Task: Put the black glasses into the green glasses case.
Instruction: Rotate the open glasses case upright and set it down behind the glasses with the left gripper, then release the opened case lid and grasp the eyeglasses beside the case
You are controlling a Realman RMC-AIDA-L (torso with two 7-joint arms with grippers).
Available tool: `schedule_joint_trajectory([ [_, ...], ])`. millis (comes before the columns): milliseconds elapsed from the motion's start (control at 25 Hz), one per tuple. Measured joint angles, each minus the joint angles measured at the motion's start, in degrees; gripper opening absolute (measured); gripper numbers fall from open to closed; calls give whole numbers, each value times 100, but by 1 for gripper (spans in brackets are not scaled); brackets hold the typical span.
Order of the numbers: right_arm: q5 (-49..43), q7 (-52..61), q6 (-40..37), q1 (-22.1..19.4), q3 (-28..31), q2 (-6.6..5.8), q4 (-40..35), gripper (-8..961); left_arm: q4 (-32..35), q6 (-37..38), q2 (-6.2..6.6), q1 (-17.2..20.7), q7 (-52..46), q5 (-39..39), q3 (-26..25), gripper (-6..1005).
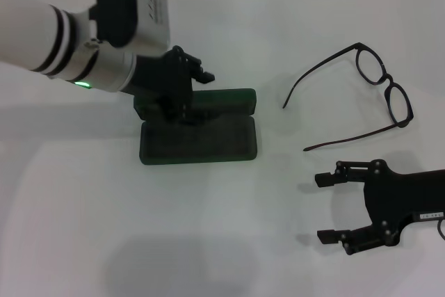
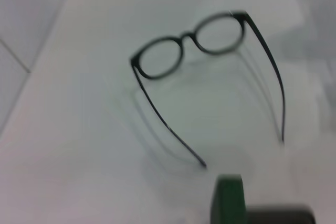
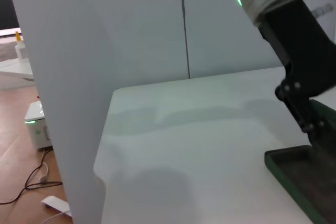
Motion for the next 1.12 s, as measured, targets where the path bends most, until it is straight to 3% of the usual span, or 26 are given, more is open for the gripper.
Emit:
schedule_joint_trajectory([
  [120,21,0,1,-10,35,0,0,857,193,33,23,251,-303,-548,-186,564],
  [280,38,6,0,-22,51,-7,0,858,70,276,31,737,-180,-1721,-767,621],
  [480,45,9,4,-23,56,-9,0,857,-1087,1024,89,1093,387,-3553,-1947,693],
  [600,47,24,5,-23,57,-9,0,857,-2198,1612,244,1168,1107,-4152,-2842,704],
  [680,47,45,6,-26,58,-8,0,858,-2768,1779,378,1305,1744,-4147,-3187,702],
  [760,48,60,12,-54,65,-8,-1,858,-2986,1776,433,1525,2279,-3981,-3280,700],
  [840,54,59,61,-120,78,-4,-16,858,-3031,1756,413,1802,2758,-3824,-3276,697],
  [880,57,56,96,-166,81,-1,-27,858,-2992,1775,337,2118,3292,-3703,-3253,697],
  [1120,137,15,235,-422,99,-2,-37,857,-2857,1781,215,2551,3558,-2885,-3264,698],
])
